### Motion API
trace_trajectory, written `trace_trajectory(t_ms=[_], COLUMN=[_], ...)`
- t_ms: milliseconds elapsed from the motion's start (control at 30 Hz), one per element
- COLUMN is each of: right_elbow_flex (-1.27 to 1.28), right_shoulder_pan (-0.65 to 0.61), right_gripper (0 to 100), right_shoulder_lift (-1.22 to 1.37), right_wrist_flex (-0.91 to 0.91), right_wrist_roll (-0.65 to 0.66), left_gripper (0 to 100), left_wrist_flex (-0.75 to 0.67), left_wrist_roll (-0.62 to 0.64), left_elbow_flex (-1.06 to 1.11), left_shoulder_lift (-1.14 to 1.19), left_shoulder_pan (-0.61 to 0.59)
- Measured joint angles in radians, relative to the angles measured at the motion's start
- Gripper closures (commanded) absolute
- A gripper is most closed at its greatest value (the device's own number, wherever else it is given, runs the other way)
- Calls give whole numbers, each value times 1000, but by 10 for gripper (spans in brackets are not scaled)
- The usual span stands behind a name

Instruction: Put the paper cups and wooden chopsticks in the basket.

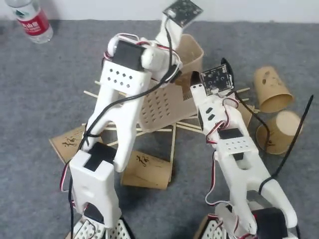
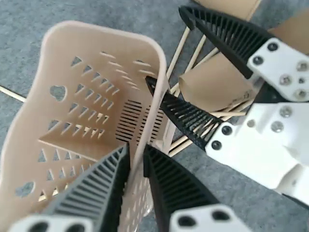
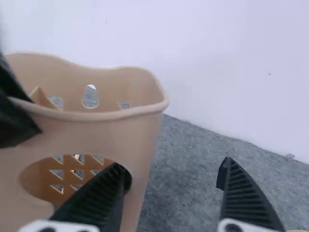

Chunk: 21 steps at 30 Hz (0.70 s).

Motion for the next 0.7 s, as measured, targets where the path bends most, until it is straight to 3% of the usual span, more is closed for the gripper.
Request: trace_trajectory(t_ms=[167, 333, 700], right_elbow_flex=[29, 87, 244], right_shoulder_pan=[41, 44, -55], right_gripper=[750, 753, 753], right_shoulder_lift=[-31, -172, -822], right_wrist_flex=[35, 176, 674], right_wrist_roll=[12, 121, 226], left_gripper=[988, 988, 988], left_wrist_flex=[-14, -97, -138], left_wrist_roll=[-14, -14, 12], left_elbow_flex=[91, 178, 236], left_shoulder_lift=[-2, -11, 0], left_shoulder_pan=[23, 26, -15])
